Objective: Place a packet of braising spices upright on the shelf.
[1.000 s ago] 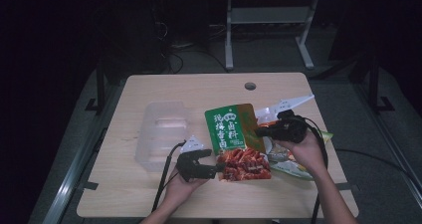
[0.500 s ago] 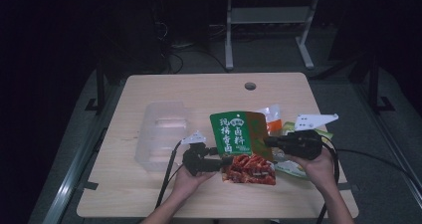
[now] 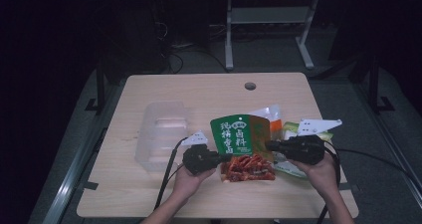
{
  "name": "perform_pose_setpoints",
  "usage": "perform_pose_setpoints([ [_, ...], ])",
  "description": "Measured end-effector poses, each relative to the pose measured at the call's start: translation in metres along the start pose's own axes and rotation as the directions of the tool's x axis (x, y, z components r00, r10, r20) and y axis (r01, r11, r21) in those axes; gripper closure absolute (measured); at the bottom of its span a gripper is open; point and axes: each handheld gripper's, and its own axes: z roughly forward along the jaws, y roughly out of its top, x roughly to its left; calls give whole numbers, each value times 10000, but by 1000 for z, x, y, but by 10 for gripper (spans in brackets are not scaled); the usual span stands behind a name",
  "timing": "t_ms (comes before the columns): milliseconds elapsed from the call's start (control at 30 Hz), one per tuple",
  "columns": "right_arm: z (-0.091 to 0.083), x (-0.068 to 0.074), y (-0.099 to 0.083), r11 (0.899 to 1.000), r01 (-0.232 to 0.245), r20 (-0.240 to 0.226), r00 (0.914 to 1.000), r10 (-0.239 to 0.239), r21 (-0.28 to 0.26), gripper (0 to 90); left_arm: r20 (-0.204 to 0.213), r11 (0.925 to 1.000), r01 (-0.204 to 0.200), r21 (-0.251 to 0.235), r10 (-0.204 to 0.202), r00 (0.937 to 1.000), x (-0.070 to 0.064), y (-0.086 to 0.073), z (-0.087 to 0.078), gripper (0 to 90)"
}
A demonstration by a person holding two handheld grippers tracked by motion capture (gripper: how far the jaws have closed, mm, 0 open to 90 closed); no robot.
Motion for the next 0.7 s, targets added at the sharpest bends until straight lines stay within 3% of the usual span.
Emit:
perform_pose_setpoints([
  [167, 4, 3, 1, 9998, 97, -173, 9998, -94, 145, 897, -234, 9994, -307, 150, 310, 9992, -1, 2, -7, 850],
  [200, 7, 4, 1, 9993, 124, -231, 9997, -115, 361, 879, -392, 9978, -612, 265, 623, 9973, -2, 2, -10, 851],
  [300, 10, 4, 1, 9989, 85, -293, 9995, -71, 463, 811, -419, 9966, -757, 315, 770, 9962, -3, 2, -12, 852],
  [333, 15, 3, 2, 9988, -49, -528, 9986, 75, 491, 729, -516, 9948, -954, 350, 971, 9939, -6, 3, -13, 853],
  [467, 25, 2, 4, 9974, -138, -601, 9980, 181, 712, 645, -547, 9915, -1232, 421, 1254, 9906, -9, 4, -13, 853],
  [600, 34, 2, 9, 9946, 61, -669, 9978, 8, 1033, 629, -456, 9895, -1357, 490, 1379, 9894, -10, 4, -14, 851],
  [700, 39, -1, 11, 9943, -39, -855, 9963, 131, 1066, 648, -465, 9880, -1447, 550, 1473, 9880, -11, 5, -14, 849],
])
